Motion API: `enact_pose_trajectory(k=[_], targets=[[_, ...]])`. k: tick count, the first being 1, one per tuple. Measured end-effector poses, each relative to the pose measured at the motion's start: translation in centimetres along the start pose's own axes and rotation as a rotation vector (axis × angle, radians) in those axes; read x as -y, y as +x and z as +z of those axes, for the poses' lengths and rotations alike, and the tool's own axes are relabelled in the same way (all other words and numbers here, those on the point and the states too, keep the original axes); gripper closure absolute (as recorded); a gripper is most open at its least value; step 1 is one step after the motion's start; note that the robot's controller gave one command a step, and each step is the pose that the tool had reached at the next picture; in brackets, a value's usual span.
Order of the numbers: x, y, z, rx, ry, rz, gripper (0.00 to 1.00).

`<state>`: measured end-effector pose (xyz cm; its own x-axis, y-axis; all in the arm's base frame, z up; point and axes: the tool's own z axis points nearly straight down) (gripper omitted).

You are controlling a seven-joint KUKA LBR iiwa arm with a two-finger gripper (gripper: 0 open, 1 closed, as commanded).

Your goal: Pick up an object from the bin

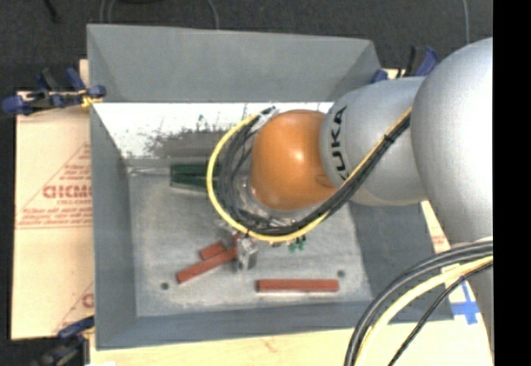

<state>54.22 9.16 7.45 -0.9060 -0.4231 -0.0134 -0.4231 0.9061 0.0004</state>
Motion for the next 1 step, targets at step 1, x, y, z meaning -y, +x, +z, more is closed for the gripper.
enact_pose_trajectory(k=[1], targets=[[0.00,0.00,0.00,0.000,0.000,0.001,1.00]])
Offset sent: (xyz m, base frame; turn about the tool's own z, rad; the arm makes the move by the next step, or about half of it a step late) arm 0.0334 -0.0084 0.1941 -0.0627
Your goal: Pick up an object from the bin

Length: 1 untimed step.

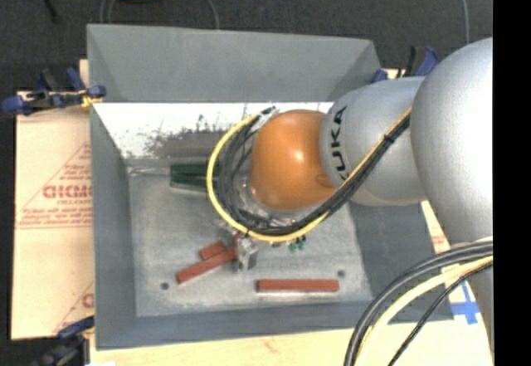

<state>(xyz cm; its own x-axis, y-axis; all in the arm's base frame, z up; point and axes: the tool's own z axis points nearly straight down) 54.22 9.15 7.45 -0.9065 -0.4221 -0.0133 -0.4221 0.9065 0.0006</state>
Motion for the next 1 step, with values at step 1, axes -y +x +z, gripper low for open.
enact_pose_trajectory(k=[1], targets=[[0.59,-0.37,-4.64,-0.016,0.000,-0.017,1.00]])
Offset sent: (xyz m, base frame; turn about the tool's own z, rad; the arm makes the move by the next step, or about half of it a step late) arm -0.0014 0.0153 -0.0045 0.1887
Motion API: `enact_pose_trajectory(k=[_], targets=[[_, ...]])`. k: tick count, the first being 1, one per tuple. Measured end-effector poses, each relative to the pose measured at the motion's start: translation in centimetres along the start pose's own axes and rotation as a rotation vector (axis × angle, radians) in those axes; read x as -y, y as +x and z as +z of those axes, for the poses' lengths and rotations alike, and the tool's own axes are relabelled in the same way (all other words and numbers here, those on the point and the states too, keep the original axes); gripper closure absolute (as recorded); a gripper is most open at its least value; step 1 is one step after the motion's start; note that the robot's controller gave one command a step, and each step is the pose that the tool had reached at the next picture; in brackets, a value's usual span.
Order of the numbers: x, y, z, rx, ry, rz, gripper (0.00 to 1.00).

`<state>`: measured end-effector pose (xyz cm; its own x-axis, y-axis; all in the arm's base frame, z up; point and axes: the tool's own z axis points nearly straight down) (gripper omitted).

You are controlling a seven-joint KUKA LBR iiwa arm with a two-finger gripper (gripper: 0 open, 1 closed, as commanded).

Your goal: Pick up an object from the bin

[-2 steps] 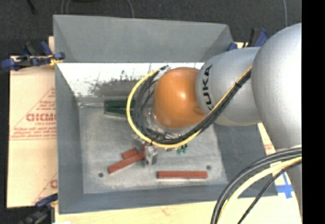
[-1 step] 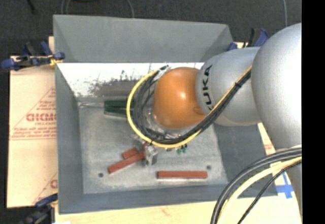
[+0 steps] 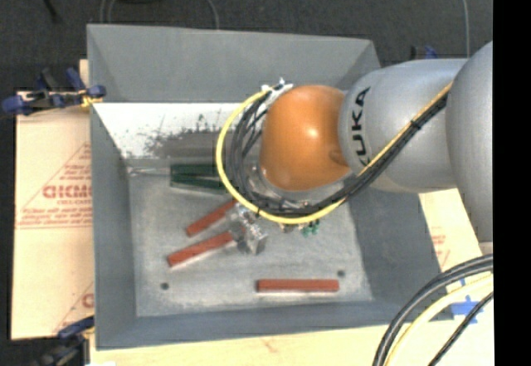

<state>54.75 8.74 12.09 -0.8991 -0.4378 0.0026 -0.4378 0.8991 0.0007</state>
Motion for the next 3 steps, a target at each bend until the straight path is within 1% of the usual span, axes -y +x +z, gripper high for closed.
enact_pose_trajectory(k=[1,2,3], targets=[[-1.86,-0.41,5.07,0.010,0.000,0.208,0.00],[-1.81,-0.74,4.59,0.021,0.002,0.209,1.00],[-1.81,-0.74,4.60,0.021,0.002,0.209,1.00]])
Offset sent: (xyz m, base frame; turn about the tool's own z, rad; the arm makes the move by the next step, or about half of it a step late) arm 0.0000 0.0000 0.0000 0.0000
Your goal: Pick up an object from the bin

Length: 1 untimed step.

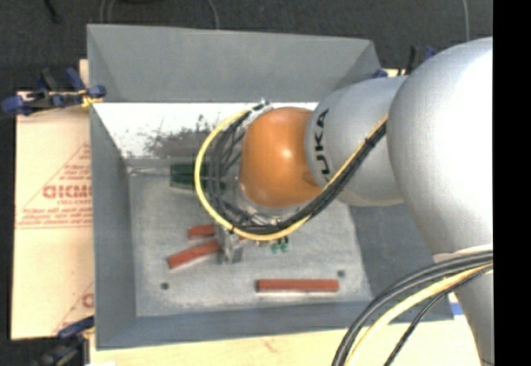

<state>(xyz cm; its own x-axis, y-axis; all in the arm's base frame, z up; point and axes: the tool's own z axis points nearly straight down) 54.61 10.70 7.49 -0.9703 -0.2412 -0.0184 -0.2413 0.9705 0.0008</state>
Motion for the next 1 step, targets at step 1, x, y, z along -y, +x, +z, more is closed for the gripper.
enact_pose_trajectory(k=[1], targets=[[-1.11,-1.72,0.14,-0.014,0.004,-0.150,1.00]])
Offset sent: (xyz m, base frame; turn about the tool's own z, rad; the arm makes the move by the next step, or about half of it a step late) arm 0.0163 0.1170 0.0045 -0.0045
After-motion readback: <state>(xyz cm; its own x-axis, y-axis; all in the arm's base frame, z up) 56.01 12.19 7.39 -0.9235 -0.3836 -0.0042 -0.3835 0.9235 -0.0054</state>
